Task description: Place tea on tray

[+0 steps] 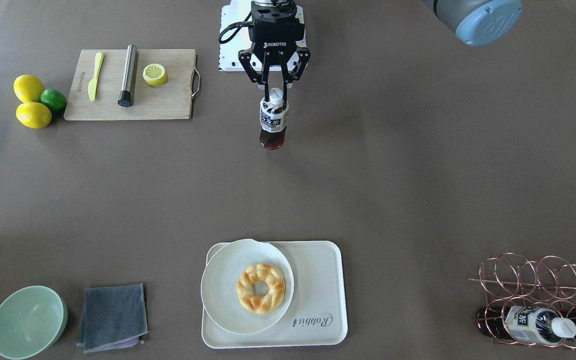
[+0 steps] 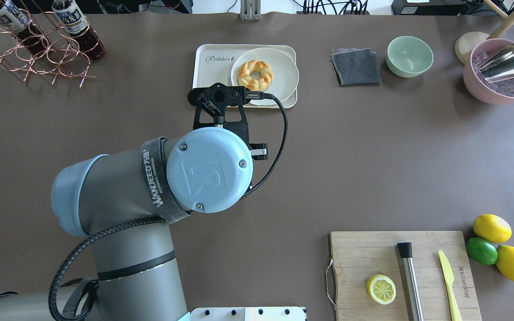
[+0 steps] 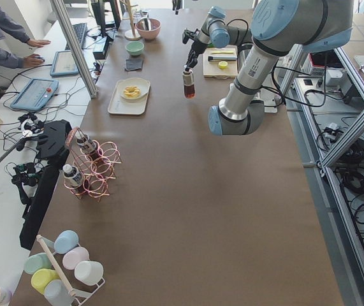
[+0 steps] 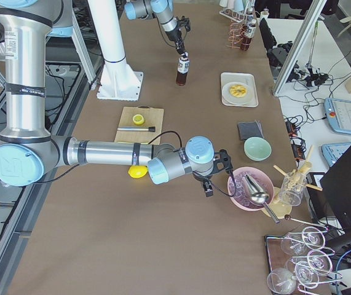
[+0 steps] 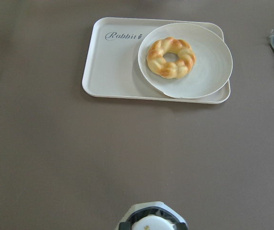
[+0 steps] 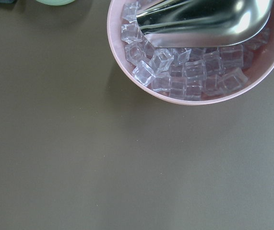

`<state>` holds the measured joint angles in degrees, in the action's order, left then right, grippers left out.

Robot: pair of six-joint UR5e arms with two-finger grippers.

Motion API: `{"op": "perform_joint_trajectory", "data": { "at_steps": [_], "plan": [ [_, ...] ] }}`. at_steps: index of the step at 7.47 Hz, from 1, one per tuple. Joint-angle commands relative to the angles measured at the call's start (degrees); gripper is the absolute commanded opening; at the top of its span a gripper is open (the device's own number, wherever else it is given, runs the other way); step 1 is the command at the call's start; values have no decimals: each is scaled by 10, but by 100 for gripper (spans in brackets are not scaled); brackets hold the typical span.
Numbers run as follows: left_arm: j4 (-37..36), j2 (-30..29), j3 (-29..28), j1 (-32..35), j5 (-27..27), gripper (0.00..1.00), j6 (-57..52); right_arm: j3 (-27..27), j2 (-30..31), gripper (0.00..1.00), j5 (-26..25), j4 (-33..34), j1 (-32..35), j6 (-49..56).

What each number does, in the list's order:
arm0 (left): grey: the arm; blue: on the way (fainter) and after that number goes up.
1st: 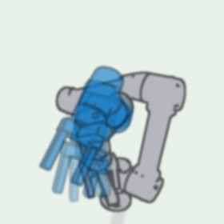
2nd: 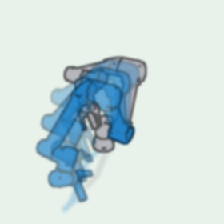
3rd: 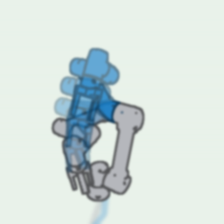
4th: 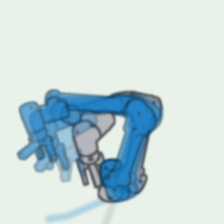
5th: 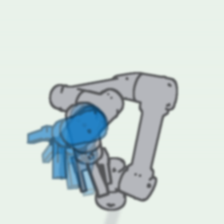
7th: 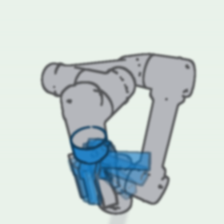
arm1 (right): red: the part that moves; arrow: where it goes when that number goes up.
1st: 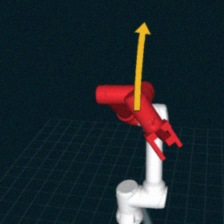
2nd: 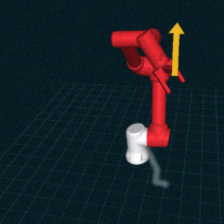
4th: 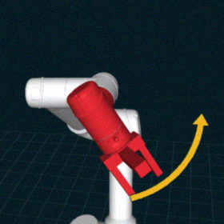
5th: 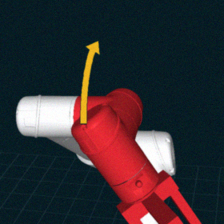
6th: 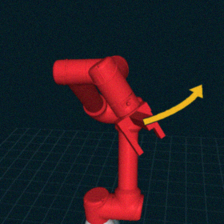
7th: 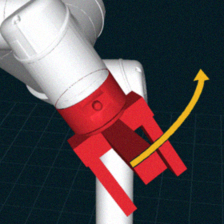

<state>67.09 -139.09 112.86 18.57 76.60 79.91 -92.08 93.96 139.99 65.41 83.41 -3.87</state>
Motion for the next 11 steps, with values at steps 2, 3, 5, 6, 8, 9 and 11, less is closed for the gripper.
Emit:
{"op": "perform_joint_trajectory", "data": {
  "at_steps": [2, 3, 5, 6, 8, 9, 11],
  "plan": [
    [10, 10, -9, -16, -17, 0, 8, 0, 1, 99, -1, 1, 4, 0],
    [18, 17, -8, -16, -17, 0, 7, 0, 0, 99, -1, 1, 4, 0],
    [25, 20, -9, -16, -17, 0, 8, 1, 0, 99, -2, 1, 4, 0],
    [26, 19, -9, -16, -17, 0, 7, 1, 0, 99, -2, 1, 4, 0],
    [25, 18, -5, -16, -17, 98, 5, 1, 0, 99, -1, 1, 4, 0],
    [25, 18, -5, -16, -17, 98, 4, 1, -2, 99, -2, 1, 4, 0],
    [24, 18, 12, -13, -14, 98, -11, -6, -14, 99, -1, 2, 4, -29]
  ]
}}
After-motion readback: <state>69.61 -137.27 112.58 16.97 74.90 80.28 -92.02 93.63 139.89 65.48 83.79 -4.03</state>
